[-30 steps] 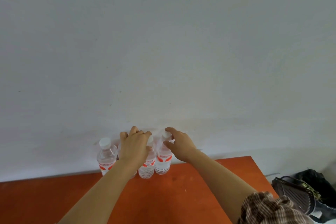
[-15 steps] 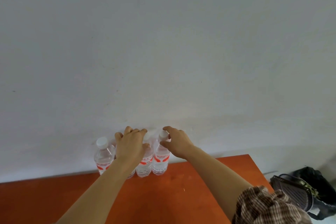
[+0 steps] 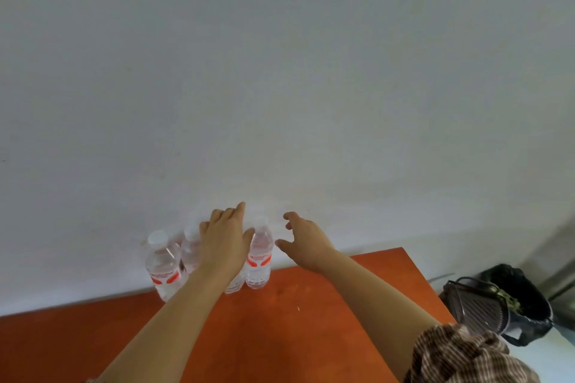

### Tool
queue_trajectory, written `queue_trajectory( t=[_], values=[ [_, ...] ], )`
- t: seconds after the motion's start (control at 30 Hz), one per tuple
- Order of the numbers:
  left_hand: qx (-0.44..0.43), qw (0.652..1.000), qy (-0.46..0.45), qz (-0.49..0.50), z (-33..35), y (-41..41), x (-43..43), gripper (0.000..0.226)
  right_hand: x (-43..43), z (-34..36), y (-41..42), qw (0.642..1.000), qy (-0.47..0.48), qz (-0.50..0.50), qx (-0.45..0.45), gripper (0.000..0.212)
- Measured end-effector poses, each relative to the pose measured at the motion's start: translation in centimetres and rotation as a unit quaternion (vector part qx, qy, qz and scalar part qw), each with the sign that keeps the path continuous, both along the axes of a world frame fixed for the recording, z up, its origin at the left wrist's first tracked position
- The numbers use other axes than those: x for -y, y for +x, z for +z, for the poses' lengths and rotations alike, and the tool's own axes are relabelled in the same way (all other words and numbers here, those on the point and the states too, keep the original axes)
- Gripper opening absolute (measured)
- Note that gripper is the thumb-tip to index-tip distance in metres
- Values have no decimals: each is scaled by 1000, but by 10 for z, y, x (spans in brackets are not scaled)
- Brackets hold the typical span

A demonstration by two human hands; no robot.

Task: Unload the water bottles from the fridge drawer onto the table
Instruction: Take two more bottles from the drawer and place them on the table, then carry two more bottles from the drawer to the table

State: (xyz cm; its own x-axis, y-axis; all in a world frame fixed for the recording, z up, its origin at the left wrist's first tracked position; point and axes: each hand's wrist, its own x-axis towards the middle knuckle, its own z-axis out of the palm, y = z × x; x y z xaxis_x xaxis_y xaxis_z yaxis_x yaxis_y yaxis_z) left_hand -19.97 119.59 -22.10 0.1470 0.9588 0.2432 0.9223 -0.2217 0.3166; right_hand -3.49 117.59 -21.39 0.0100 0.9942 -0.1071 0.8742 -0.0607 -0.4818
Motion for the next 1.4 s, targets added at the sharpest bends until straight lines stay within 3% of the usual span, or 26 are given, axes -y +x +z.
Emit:
queue_trajectory(
  t=[0.1,0.33,0.73,0.97,1.4],
  values=[
    [63,997,-10,-38,-2,36,25,51,37,6,26,999,18,-27,8,61],
    [51,985,-62,-151,-17,148,121,45,180,12,133,987,24,-107,121,59],
    [-23,932,-76,-354,11,367,428,40,548,32,307,930,37,-348,115,66],
    [14,868,-55,-494,21,488,623,43,769,40,382,865,-1,-479,149,63],
    [11,699,-49,-713,25,682,916,39,1072,36,498,714,-66,-684,135,64]
  ],
)
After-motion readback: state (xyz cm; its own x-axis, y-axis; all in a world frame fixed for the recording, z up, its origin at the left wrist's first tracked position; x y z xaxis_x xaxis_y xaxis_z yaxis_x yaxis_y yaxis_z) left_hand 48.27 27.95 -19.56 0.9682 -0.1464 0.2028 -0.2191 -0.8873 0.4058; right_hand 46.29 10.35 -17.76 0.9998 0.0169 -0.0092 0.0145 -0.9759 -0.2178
